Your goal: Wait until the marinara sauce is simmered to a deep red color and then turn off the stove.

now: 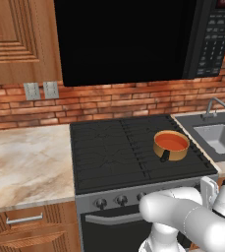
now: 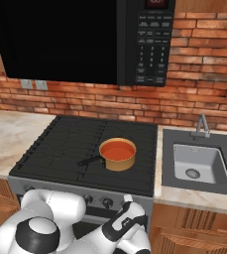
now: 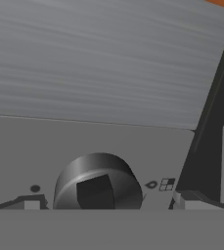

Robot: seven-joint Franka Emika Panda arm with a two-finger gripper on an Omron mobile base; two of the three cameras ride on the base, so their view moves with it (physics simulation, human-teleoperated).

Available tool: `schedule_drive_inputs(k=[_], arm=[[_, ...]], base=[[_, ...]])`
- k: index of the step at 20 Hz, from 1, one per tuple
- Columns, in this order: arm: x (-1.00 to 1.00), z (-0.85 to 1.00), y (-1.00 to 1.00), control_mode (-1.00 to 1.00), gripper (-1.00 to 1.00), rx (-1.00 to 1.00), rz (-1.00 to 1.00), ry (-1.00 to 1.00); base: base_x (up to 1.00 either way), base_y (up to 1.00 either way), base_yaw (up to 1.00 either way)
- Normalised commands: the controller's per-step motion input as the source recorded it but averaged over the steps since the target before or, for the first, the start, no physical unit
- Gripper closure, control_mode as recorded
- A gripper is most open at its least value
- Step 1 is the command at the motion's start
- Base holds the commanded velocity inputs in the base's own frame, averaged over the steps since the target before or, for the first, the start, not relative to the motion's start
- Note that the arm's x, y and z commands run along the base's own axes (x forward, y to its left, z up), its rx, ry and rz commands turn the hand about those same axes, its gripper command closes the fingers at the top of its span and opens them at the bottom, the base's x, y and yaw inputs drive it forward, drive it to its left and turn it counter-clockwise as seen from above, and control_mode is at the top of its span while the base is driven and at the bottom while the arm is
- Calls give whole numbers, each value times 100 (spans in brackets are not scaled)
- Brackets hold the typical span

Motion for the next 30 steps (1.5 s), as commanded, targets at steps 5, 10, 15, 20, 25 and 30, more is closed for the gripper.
schedule_drive_inputs(k=[5,10,15,20,25,30], arm=[[0,0,0,-100,-100,0,0,0],[0,0,0,-100,-100,0,0,0],[0,0,0,-100,-100,0,0,0],[0,0,0,-100,-100,0,0,0],[0,0,0,-100,-100,0,0,0],[0,0,0,-100,-100,0,0,0]], base=[[0,0,0],[0,0,0],[0,0,0],[0,0,0],[0,0,0],[0,0,0]])
